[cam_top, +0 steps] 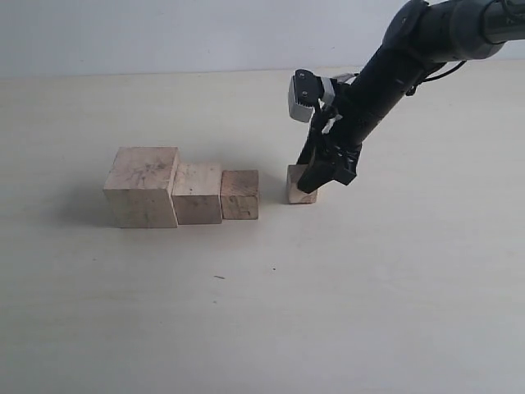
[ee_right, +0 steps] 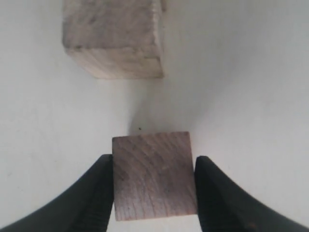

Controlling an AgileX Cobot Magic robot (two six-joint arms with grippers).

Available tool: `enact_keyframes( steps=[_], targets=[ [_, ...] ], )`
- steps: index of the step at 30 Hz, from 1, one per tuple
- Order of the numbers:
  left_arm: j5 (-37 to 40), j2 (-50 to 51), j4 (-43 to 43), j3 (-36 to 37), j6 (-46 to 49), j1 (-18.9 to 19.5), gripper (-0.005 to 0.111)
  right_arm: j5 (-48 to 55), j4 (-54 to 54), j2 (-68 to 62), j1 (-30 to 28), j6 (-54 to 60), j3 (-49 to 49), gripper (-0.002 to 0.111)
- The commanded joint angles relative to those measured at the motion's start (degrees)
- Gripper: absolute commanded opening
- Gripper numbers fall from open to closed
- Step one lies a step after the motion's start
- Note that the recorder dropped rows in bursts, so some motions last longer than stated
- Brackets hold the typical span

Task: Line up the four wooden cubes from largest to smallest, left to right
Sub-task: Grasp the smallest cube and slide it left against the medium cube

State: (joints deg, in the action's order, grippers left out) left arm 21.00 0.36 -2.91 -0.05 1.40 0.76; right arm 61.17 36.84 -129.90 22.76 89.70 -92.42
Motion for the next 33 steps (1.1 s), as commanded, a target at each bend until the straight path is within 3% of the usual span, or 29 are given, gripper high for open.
enact_keyframes(
  steps=[1,9,33],
  targets=[
    [-0.8,-0.4,-0.4,0.0,0.1,-0.3,0.0,4.2,1.8,0.0,0.6,3.9,0.2,0.0],
    [-0.8,-0.4,-0.4,0.0,0.1,-0.3,0.0,-2.6,0.1,0.0,4.6,-0.2,0.2,0.0],
    [-0.8,-0.4,-0.4,0.0,0.1,-0.3,0.0,-3.1,0.0,-2.1,7.3,-7.9,0.2,0.0]
  ],
)
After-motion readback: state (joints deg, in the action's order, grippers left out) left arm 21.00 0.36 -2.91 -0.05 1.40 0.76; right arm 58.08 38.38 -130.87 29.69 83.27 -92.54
